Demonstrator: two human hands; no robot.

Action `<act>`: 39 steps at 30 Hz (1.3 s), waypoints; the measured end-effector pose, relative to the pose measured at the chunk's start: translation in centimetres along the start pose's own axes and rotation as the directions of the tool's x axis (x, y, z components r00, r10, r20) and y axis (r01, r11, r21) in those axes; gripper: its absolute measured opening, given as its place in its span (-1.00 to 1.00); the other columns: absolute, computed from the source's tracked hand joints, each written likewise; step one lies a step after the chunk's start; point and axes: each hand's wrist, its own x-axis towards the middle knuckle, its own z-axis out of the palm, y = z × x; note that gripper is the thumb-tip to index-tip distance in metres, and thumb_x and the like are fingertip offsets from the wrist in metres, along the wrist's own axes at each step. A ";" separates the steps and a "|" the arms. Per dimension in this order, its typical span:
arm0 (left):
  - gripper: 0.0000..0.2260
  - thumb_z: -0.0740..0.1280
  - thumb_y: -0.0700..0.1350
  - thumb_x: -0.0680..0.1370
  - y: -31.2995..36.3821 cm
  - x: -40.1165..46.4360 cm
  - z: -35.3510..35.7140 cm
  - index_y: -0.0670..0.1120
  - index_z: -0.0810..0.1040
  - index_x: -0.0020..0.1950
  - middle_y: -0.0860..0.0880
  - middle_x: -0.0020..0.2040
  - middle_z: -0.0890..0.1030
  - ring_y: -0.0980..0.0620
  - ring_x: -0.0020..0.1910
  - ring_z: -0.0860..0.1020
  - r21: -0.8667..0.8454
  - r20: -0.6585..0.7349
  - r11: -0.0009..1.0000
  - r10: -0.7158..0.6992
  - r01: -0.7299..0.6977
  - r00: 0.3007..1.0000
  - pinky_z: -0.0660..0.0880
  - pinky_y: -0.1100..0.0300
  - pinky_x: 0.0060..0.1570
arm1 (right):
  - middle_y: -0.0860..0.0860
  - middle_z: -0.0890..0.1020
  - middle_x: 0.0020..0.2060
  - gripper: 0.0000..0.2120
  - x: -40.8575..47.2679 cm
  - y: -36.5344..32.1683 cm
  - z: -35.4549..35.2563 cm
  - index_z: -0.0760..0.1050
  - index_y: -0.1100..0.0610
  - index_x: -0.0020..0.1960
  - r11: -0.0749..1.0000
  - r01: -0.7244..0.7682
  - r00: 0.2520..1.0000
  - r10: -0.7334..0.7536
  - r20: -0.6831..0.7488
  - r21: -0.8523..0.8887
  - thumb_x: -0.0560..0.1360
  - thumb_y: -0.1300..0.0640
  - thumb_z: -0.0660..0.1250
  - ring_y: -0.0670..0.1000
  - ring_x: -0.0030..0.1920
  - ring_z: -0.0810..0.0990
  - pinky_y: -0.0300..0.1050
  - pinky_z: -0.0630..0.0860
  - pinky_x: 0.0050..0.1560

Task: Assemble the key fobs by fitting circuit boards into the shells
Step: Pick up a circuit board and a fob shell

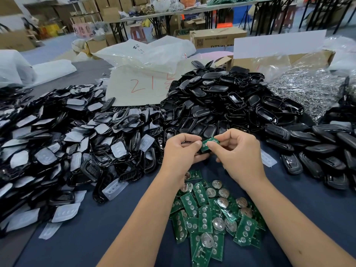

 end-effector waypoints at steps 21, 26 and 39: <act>-0.85 0.42 -0.42 0.55 -0.6 0.1 0.0 -0.20 0.63 0.04 -0.24 0.02 0.70 -0.06 -0.09 0.75 0.110 0.027 0.992 0.057 -0.059 0.998 0.69 0.07 -0.05 | -0.04 0.64 -0.40 -0.69 -0.2 -0.9 -0.1 0.53 0.05 -0.10 0.959 -0.075 0.997 0.063 -0.054 -0.272 0.39 0.01 0.65 -0.13 -0.38 0.57 -0.36 0.39 -0.37; -0.85 0.41 -0.43 0.55 -0.3 0.0 -0.2 -0.22 0.63 0.03 -0.15 -0.08 0.72 -0.05 -0.14 0.75 0.113 0.029 0.992 0.051 -0.054 0.998 0.68 0.15 -0.13 | -0.07 0.62 -0.39 -0.69 -0.2 -0.6 -0.3 0.56 -0.01 -0.10 0.956 -0.067 0.997 0.054 -0.052 -0.287 0.36 -0.06 0.66 -0.17 -0.36 0.56 -0.39 0.37 -0.37; -0.85 0.46 -0.42 0.51 0.6 -0.3 -0.8 -0.22 0.63 0.00 -0.26 0.01 0.64 -0.09 -0.21 0.73 0.186 0.038 0.981 0.042 -0.049 0.998 0.69 0.12 -0.17 | -0.04 0.71 -0.35 -0.88 0.2 -0.1 -0.8 0.68 -0.02 -0.19 0.984 -0.108 0.986 0.124 0.114 -0.138 0.46 0.09 0.60 -0.07 -0.46 0.61 -0.09 0.51 -0.38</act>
